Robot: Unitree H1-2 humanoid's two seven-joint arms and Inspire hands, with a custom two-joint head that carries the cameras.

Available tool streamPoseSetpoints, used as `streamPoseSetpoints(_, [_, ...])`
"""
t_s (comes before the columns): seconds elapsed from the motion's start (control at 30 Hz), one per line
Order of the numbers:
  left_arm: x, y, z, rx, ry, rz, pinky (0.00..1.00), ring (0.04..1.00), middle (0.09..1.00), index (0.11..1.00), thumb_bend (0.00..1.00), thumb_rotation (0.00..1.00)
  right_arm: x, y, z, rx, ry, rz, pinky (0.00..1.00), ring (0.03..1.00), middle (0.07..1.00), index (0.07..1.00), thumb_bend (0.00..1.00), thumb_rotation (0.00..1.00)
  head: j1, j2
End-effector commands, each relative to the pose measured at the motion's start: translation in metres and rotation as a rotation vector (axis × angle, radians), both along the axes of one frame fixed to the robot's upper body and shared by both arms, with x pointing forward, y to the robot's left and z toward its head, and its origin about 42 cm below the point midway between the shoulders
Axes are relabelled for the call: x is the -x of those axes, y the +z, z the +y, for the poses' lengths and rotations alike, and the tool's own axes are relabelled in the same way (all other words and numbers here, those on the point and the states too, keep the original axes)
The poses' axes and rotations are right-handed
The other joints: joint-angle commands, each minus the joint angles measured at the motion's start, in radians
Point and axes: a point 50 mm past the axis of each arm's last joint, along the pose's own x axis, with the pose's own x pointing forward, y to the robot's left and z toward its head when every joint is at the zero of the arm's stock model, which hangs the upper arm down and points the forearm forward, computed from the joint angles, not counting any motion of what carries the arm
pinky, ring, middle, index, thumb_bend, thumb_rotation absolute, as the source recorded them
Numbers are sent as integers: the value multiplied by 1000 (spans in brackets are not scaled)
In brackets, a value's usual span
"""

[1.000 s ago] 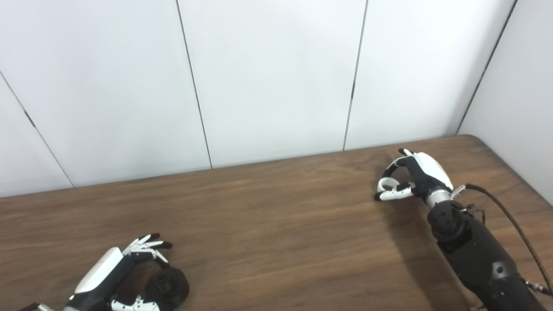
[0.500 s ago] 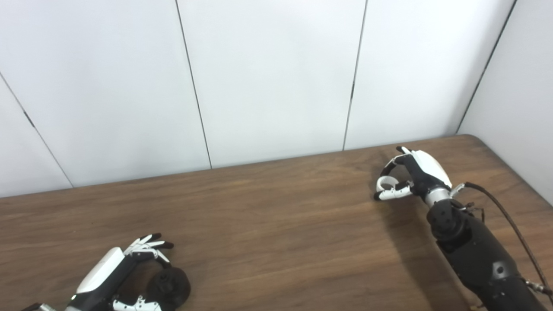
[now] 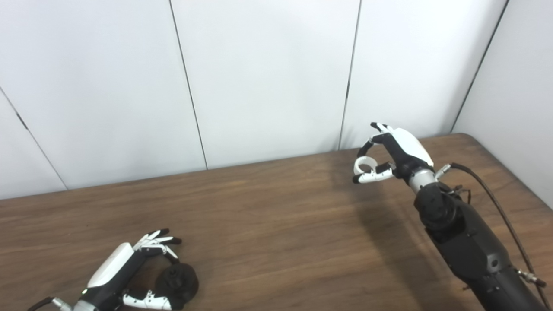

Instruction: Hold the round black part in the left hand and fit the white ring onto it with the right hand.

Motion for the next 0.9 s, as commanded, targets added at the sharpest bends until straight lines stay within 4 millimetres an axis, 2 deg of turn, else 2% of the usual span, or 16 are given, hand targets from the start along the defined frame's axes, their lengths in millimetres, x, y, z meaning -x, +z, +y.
streamPoseSetpoints(0.0, [-12,17,-2,-2,-15,-72,1000,960,830,474,518,57,-6,38,10,10,36,-101,1000,1000,965,477,511,125,6,-2])
streamPoseSetpoints(0.4, [-23,17,-32,11,-64,-77,1000,958,830,475,518,55,14,50,73,-29,243,-143,1000,1000,971,477,512,127,49,5])
streamPoseSetpoints(0.63, [-25,15,-48,15,-80,-72,1000,964,828,475,518,54,23,50,101,-57,327,-139,1000,1000,974,477,512,128,99,21])
streamPoseSetpoints(0.87, [-31,15,-73,-5,-81,-72,1000,955,818,474,518,51,34,43,123,-85,437,-142,1000,1000,981,477,512,128,161,33])
